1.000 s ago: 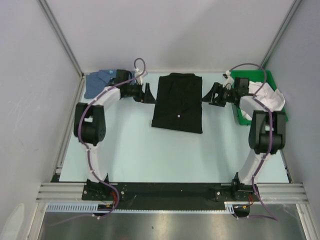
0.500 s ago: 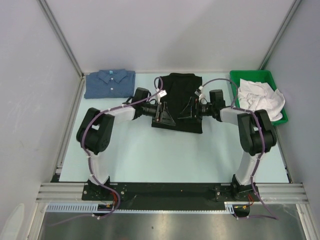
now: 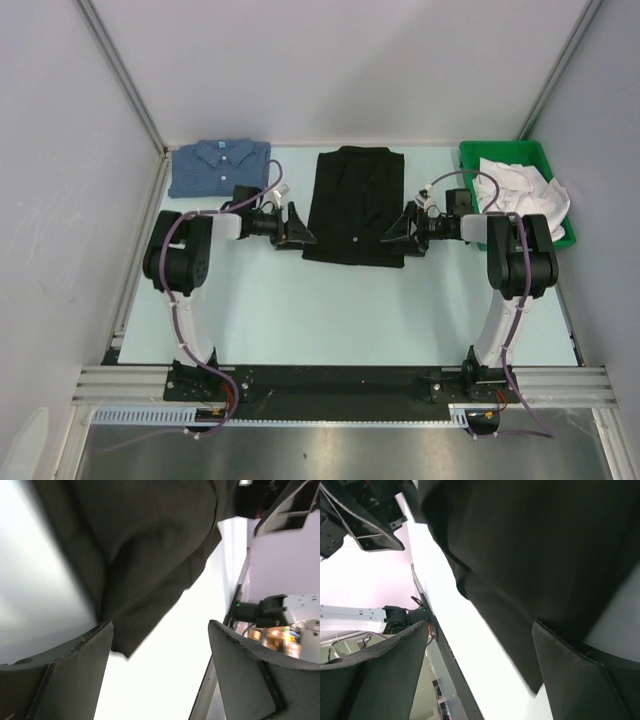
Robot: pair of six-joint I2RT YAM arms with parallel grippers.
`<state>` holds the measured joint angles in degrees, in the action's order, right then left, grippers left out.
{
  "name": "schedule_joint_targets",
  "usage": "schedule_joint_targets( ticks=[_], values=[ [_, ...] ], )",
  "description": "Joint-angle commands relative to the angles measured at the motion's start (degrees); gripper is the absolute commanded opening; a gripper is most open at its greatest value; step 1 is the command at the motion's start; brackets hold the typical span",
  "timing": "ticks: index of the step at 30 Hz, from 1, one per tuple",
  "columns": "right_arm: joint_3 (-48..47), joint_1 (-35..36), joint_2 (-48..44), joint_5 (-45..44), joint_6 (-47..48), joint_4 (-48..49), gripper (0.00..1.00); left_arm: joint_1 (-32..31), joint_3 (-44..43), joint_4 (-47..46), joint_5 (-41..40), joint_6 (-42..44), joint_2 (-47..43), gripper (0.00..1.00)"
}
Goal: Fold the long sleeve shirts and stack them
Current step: Fold the shirt
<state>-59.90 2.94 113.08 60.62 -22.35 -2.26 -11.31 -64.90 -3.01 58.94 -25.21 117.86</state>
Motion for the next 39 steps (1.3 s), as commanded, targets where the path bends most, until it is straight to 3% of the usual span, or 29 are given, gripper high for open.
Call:
schedule_joint_targets(
  ticks=[1,5,10,15,20,26,39],
  values=[
    [-2.23,-0.13,-8.03,-0.42,4.34,-7.68,0.91,0.07,1.80,7.05,-1.12,9.39,-10.53,0.83],
    [-2.68,3.55,-11.12,0.55,-5.40,4.43,0.92,-5.20,-2.85,6.97,1.53,8.79,-13.72,0.84],
    [-3.90,8.13,-2.37,-1.29,-17.43,21.12,0.91,-11.70,-9.26,-8.67,-0.48,-5.35,-2.84,0.84],
    [-9.00,6.64,9.25,-6.03,-24.50,32.13,0.86,-10.23,-16.21,-15.09,-7.51,-17.48,8.95,0.83],
    [-14.71,4.01,15.50,-6.13,-25.55,32.85,0.85,-7.24,-15.52,-8.69,-8.06,-11.80,11.95,0.83],
    [-11.74,3.65,12.09,-4.98,-29.50,35.66,0.86,-6.35,-11.04,-11.32,-3.57,-8.37,6.78,0.84],
    [-11.82,8.04,12.87,-4.72,-42.51,46.02,0.84,-6.88,-10.86,-4.03,-4.97,0.34,4.39,0.84]
  ],
)
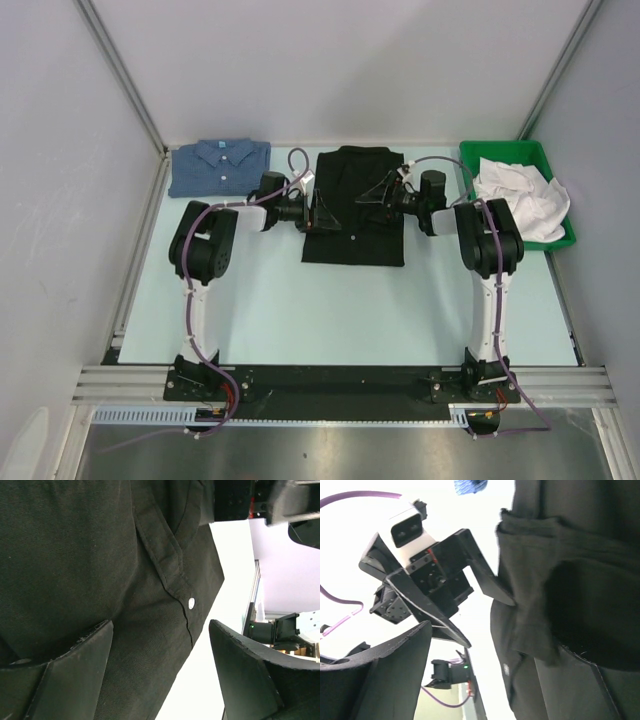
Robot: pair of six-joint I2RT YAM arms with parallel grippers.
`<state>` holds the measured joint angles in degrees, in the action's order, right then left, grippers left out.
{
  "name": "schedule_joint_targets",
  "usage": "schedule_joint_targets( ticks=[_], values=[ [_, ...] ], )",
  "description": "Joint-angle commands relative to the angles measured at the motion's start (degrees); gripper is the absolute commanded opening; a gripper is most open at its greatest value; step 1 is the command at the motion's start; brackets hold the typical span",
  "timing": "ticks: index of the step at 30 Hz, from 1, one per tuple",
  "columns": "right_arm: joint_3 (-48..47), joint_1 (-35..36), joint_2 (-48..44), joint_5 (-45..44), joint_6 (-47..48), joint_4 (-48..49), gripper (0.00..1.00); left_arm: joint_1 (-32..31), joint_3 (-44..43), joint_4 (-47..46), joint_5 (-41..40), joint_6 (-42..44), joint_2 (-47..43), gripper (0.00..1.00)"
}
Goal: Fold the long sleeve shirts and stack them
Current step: Fold the shirt
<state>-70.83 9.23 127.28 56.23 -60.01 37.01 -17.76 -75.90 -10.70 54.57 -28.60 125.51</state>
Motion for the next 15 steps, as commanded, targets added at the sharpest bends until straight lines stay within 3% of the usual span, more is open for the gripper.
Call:
schedule_joint_targets(
  ticks=[1,11,15],
  values=[
    [-1.33,1.75,-0.29,-0.59,-4.77,6.93,0.85,-0.43,0.05,3.67,-0.69,3.73,-3.08,0.84],
    [-6.60,-2.02,5.61,-4.28,-0.21,4.74,0.84,-0.61,-3.38,6.48,-4.20,6.36,-3.60,0.81],
    [-5.20,-3.26,3.94,-4.02,2.87,0.61,0.84,-2.27,-6.97,9.54,-11.74,10.13,-5.28,0.79]
  ],
)
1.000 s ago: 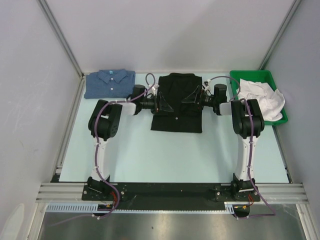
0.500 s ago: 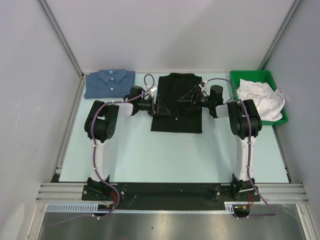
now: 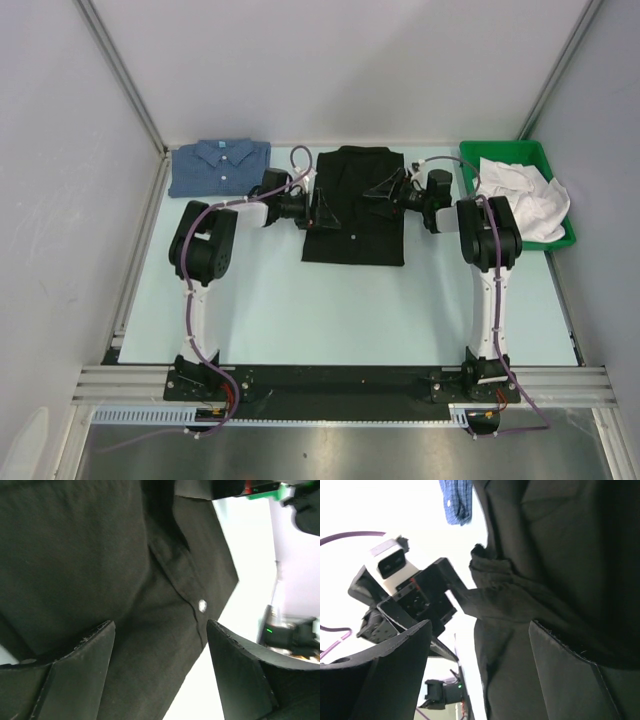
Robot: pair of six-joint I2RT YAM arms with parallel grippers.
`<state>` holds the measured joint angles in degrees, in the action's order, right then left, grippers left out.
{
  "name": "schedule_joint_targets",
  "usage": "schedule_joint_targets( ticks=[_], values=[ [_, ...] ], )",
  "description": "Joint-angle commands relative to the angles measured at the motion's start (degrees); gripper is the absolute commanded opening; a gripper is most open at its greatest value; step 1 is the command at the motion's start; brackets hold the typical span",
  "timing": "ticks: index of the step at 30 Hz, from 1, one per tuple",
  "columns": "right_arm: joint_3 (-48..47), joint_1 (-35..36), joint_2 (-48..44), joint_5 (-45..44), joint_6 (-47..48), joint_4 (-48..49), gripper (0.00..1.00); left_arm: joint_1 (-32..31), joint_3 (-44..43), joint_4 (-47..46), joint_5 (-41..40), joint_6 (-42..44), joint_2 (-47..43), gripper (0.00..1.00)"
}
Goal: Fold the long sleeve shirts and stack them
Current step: Fold the shirt
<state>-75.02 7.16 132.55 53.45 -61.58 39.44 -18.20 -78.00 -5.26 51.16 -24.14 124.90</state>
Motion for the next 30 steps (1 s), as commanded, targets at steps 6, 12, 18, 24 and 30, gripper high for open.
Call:
schedule_joint_targets(
  ticks=[6,12,18,24,30],
  values=[
    [1.90,-1.88,-2.65,-0.90,3.85,-0.26,0.81,-3.60,-9.53,2.09,-13.55,4.81,-4.94,0.62],
    [3.74,-1.45,-8.00,3.76,2.43,0.21,0.64,-3.60,-7.09,-0.37,-0.05,3.49,-6.59,0.52],
    [13.92,0.13,-18.99,5.08,8.31,-10.07,0.43,-5.62,1.96,2.62,7.29,1.73,-12.04,0.54],
    [17.54,1.90,-17.26,3.51,16.84,-22.64,0.39,-7.12,7.50,-0.01,3.51,-3.53,-8.29,0.63],
    [15.52,-3.55,-10.04,-0.79,26.04,-37.31,0.36,-0.80,11.89,1.11,0.79,-5.48,-3.17,0.73]
  ],
)
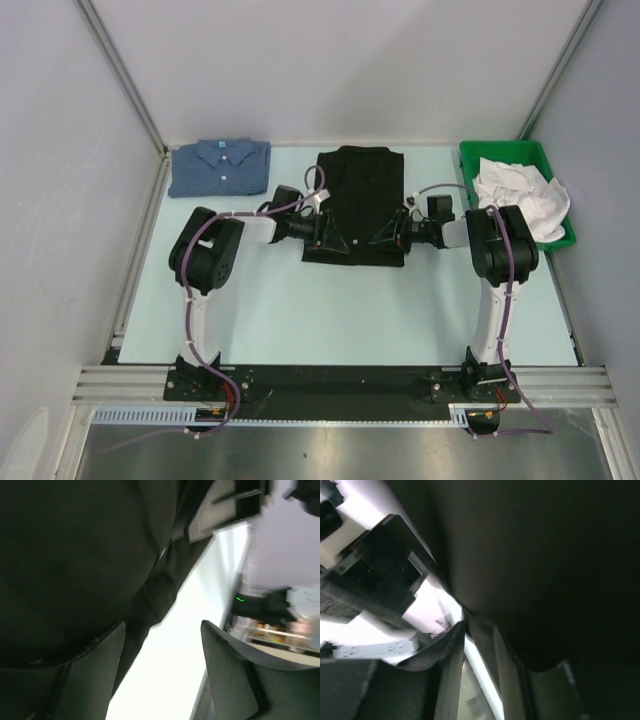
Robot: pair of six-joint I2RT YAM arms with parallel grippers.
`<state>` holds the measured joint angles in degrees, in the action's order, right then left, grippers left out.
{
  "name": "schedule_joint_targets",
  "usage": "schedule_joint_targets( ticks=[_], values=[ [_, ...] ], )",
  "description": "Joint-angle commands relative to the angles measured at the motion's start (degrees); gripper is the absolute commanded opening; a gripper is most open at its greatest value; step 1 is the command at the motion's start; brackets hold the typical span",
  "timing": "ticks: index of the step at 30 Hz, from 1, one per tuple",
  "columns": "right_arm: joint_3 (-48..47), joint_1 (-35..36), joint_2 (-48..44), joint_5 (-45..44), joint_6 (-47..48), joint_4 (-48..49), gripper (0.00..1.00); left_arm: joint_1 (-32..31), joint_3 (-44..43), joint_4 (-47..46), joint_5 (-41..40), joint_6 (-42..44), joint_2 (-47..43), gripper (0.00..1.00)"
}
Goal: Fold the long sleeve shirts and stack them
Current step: Fold the shirt
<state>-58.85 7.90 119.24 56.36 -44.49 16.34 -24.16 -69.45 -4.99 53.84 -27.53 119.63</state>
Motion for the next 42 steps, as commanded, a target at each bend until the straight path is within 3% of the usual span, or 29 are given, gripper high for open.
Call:
schedule_joint_targets(
  ticks=[1,7,8,9,12,13,16,20,23,27,31,34,35,37,39,42],
  values=[
    [-1.44,-5.34,3.45,-3.97,10.55,-19.45,0.37,7.01,5.01,1.73,-1.73,-1.13,1.66,0.75],
    [-9.25,-9.13,-1.81,-2.76,23.29,-34.51,0.42,10.28,1.53,18.16,1.43,16.87,-7.12,0.91],
    [-11.70,-9.04,-2.86,-1.35,22.96,-34.01,0.43,9.93,0.21,18.87,1.96,18.29,-8.61,0.99],
    [-12.51,-8.70,-3.83,0.58,21.83,-32.61,0.43,9.58,-1.37,19.32,2.66,19.00,-9.50,0.99],
    [-13.75,-6.16,-5.16,2.17,10.51,-17.96,0.43,6.94,-9.11,17.41,3.89,14.90,-8.29,0.99],
    [-14.10,-5.53,-3.85,2.35,7.52,-8.96,0.42,5.20,-12.08,15.47,4.25,12.87,-6.01,0.98],
    [-18.48,-2.64,0.45,2.18,1.00,-1.87,0.42,2.90,-17.27,6.42,3.81,4.17,-1.61,0.95],
    [-23.23,-1.40,10.98,0.77,-6.03,6.50,0.41,3.59,-24.84,-2.37,1.36,-8.92,11.46,0.89],
    [-27.89,-2.36,17.05,-0.89,-5.35,6.52,0.40,5.70,-27.58,-6.68,-0.23,-14.92,15.97,0.88],
    [-31.67,-4.29,20.50,-2.04,2.19,1.08,0.40,9.39,-27.23,-0.82,-3.21,-8.87,18.62,0.88],
    [-32.73,-5.70,18.41,-1.08,6.59,-4.64,0.41,12.64,-23.20,1.04,-1.47,-3.68,14.95,0.88],
    [-33.26,-6.49,11.76,1.99,12.11,-10.69,0.45,13.44,-20.04,7.61,-0.14,6.75,7.06,0.90],
    [-32.91,-6.58,9.45,3.39,15.10,-12.89,0.45,13.53,-18.98,11.98,-0.40,14.79,4.67,0.91],
    [-31.07,-6.50,2.27,3.93,22.48,-23.68,0.47,13.35,-15.47,16.75,-2.68,24.05,-2.96,0.92],
    [-29.05,-5.19,-1.45,2.45,36.01,-33.67,0.47,11.87,-13.27,23.25,-7.14,39.86,-7.81,0.92],
    [-28.16,-3.42,-3.05,0.95,39.84,-35.76,0.45,6.00,-5.46,24.69,-15.84,61.14,-16.78,0.92]
  ],
)
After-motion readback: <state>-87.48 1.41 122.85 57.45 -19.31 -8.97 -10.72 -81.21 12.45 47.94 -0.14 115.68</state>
